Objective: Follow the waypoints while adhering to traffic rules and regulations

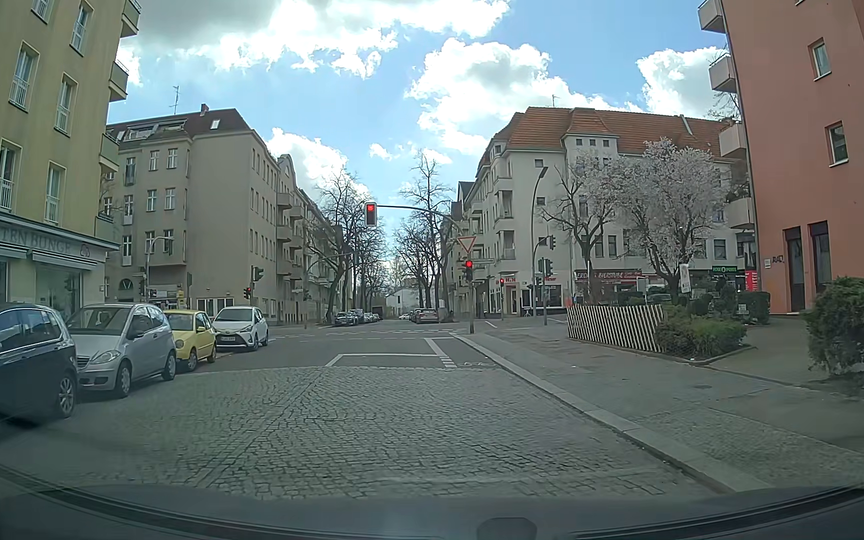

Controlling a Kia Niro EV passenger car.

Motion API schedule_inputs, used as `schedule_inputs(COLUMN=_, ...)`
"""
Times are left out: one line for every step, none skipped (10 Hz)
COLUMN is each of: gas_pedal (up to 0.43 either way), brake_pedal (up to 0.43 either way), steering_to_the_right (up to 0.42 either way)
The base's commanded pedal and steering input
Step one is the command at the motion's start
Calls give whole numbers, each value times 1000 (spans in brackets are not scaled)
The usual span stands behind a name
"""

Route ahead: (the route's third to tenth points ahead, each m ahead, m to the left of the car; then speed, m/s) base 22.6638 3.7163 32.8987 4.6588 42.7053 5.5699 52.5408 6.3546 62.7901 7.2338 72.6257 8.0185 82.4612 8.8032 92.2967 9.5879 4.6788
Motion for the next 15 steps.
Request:
schedule_inputs(gas_pedal=20, brake_pedal=30, steering_to_the_right=-46)
schedule_inputs(gas_pedal=28, brake_pedal=30, steering_to_the_right=-55)
schedule_inputs(gas_pedal=28, brake_pedal=30, steering_to_the_right=-52)
schedule_inputs(gas_pedal=28, brake_pedal=30, steering_to_the_right=-51)
schedule_inputs(gas_pedal=20, brake_pedal=30, steering_to_the_right=-52)
schedule_inputs(gas_pedal=20, brake_pedal=30, steering_to_the_right=-53)
schedule_inputs(gas_pedal=20, brake_pedal=30, steering_to_the_right=-54)
schedule_inputs(gas_pedal=20, brake_pedal=30, steering_to_the_right=-53)
schedule_inputs(gas_pedal=8, brake_pedal=30, steering_to_the_right=-46)
schedule_inputs(gas_pedal=0, brake_pedal=30, steering_to_the_right=-41)
schedule_inputs(gas_pedal=0, brake_pedal=24, steering_to_the_right=-48)
schedule_inputs(gas_pedal=0, brake_pedal=30, steering_to_the_right=-59)
schedule_inputs(gas_pedal=0, brake_pedal=43, steering_to_the_right=-67)
schedule_inputs(gas_pedal=0, brake_pedal=73, steering_to_the_right=-71)
schedule_inputs(gas_pedal=0, brake_pedal=116, steering_to_the_right=-71)
